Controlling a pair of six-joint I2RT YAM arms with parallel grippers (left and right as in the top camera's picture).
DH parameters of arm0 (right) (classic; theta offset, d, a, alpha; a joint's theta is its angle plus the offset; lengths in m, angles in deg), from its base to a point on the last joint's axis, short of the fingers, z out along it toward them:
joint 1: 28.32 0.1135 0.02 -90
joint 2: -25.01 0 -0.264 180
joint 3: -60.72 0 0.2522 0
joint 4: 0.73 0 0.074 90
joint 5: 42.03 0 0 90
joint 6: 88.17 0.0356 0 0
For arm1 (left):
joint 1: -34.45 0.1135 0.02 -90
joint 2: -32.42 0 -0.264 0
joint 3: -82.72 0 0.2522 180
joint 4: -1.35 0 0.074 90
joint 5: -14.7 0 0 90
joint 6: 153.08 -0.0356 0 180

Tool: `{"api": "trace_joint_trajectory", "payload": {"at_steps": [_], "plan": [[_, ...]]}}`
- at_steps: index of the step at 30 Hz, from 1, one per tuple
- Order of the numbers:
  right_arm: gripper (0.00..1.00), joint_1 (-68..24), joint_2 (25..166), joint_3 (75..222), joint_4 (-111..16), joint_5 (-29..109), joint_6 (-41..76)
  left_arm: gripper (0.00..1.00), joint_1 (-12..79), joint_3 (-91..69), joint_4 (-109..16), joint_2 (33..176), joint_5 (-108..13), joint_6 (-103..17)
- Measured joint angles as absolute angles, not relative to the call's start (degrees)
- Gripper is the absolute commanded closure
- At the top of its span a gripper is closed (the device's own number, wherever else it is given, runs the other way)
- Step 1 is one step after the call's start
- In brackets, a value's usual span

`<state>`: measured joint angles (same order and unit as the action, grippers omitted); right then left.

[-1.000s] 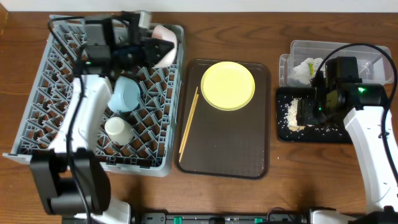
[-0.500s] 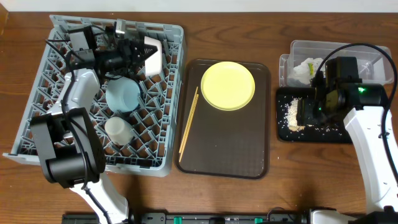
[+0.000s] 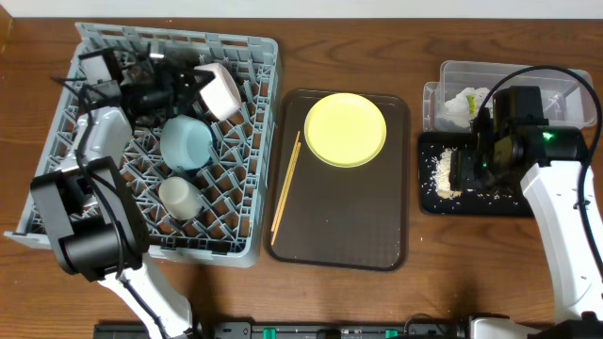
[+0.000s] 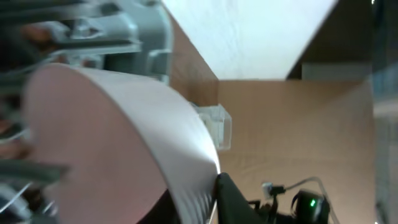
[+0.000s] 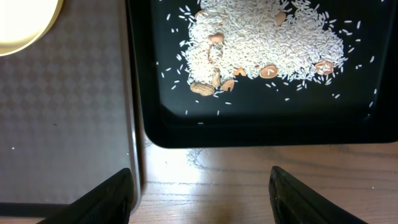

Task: Sort waste into correct bins and load items into the dishwasher
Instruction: 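Withdraw the left gripper from the rack and reach toward the chopsticks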

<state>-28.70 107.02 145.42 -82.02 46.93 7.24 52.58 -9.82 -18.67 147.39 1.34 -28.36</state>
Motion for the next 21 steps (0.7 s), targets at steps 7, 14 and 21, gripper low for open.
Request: {"api": "trace_joint_trajectory", "payload": {"at_steps": [7, 14, 21], "plan": [[0.32, -28.7, 107.02, 145.42, -82.18, 46.93, 7.24, 0.51, 55.45, -9.64, -21.18, 147.5, -0.02, -29.78], [0.32, -28.7, 107.02, 145.42, -82.46, 46.93, 7.24, 0.28, 55.51, -9.6, -21.21, 147.26, -2.64, -31.53], [0.32, -28.7, 107.02, 145.42, -82.7, 46.93, 7.24, 0.14, 56.36, -9.38, -22.71, 140.31, -9.15, -33.69]]}}
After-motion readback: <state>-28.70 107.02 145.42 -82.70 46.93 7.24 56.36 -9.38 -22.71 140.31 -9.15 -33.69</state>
